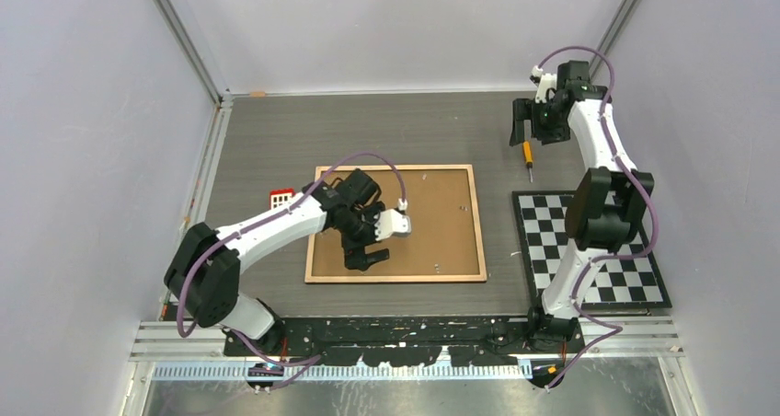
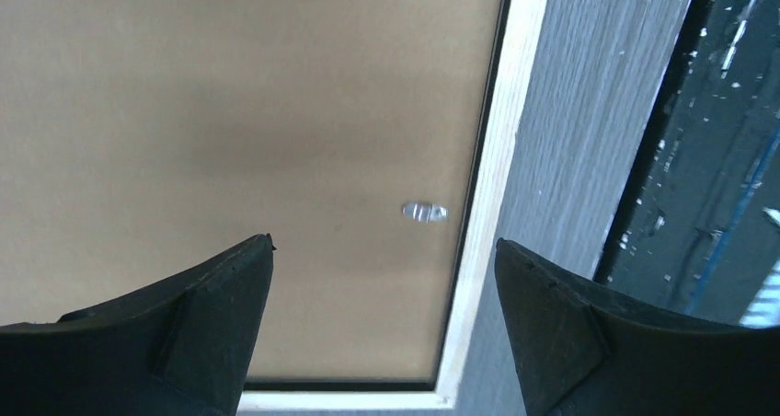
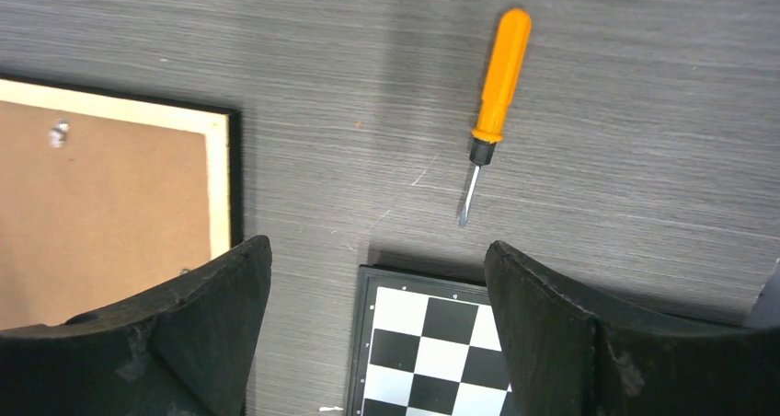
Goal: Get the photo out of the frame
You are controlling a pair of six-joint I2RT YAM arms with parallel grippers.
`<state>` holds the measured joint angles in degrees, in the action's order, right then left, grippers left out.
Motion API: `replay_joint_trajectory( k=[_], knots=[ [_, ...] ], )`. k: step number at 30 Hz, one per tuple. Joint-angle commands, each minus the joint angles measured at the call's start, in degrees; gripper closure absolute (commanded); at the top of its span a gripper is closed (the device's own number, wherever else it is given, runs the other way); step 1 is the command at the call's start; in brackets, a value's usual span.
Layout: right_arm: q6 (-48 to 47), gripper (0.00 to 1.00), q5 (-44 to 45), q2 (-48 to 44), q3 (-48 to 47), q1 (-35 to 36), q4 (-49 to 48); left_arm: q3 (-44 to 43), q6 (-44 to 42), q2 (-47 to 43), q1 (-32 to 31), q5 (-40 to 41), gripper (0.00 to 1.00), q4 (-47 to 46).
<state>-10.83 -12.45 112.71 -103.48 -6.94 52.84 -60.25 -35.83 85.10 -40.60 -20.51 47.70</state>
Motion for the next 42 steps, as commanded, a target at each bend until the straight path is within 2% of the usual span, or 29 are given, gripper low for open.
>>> replay_joint_trajectory(
  k=[1, 3, 8, 14, 19, 26, 37, 42],
  knots=[
    [-0.80, 0.05, -3.43, -9.48, 5.76, 0.26, -8.95, 3.04, -4.58, 0.90, -5.61, 4.10, 0.10, -11.07],
    [-1.17, 0.00, -3.49, -13.17, 9.39, 0.35, -12.89, 4.41, -5.32, 0.95, -7.55, 4.92, 0.10, -13.43],
    [0.13, 0.00, -4.60, -21.76, 16.34, 0.35, -20.55, 7.10, -5.72, 1.00, -10.86, 4.13, 0.12, -17.70],
    [10.48, 0.01, 2.47, -30.19, 25.75, 0.30, -32.93, 10.13, -6.45, 2.74, -14.28, 4.53, 0.15, -22.22],
    [11.04, 0.00, -4.75, -31.93, 24.89, 0.26, -26.21, 12.15, -5.77, 4.32, -15.39, 7.85, 0.22, -26.68],
    [10.36, 0.00, -10.91, -32.06, 25.35, 0.26, -17.39, 11.56, -7.04, 5.54, -13.06, 9.92, 0.39, -28.89],
    [15.61, 0.00, -14.23, -29.32, 28.67, 0.26, -14.09, 0.57, -11.59, 12.39, -2.91, 7.86, 0.56, -24.98],
    [17.51, 0.00, -16.34, -26.95, 29.39, 0.25, -13.56, -4.23, -11.52, 15.87, -1.97, 7.05, 0.59, -22.34]
  ],
)
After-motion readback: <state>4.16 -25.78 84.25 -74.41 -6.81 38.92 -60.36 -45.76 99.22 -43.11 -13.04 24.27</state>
